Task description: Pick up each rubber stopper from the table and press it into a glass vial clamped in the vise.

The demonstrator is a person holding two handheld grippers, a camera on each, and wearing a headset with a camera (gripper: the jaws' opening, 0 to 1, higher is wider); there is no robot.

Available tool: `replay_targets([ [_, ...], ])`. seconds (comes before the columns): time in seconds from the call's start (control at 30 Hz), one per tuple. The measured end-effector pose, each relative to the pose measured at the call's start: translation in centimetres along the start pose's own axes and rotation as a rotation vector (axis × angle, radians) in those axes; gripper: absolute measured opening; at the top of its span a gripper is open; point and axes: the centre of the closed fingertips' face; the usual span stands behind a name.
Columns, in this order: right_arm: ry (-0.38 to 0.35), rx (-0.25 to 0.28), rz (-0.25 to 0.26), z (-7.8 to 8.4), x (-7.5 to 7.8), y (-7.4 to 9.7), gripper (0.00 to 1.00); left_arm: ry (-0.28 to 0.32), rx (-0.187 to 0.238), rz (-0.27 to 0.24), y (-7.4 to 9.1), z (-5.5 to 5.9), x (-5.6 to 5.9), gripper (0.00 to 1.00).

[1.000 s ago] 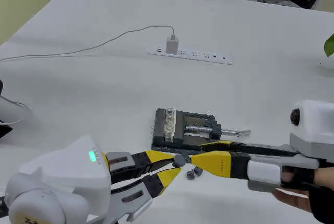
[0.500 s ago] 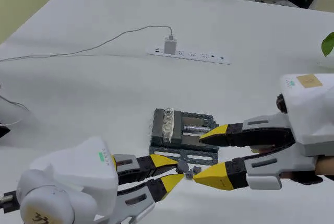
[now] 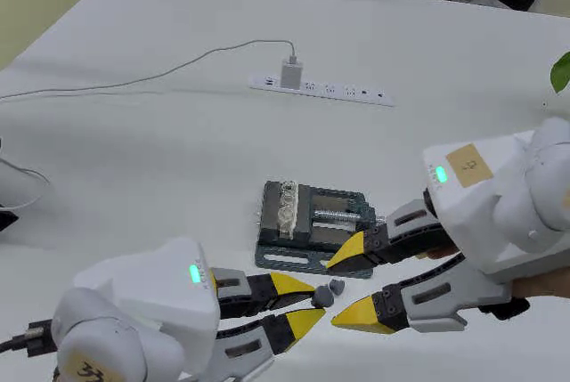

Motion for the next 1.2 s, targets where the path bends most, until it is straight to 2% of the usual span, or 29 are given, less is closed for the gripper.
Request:
replay_targets([
  [0.17,0.013,-0.010,-0.015,0.15,0.05,-0.13,0.14,0.003,0.001,0.004,-0.03,0.02,0.05,0.05],
  [0.53,0.059,-0.054,-0.030,0.70,-0.28,-0.53,0.10,0.003,-0.009,0.022,-0.18,0.30,0.42,0.05],
  [1.03,0.057,-0.041,-0.044,0.23,-0.71,-0.70,0.08,0.011,-0.015,0.037,-0.30,0.57,0.66,0.05],
  [1.2,0.072,-0.056,-0.044,0.39,-0.78,-0.66,0.08,0.016,-0.014,0.040,-0.44,0.59,0.75,0.05],
])
Point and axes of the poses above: the centre of the closed fingertips' face, and the gripper's own axes: y roughly backward along the fingers, x roughly to its right, z roughly out of its underside, and after that the axes turned 7 degrees about y, right-handed
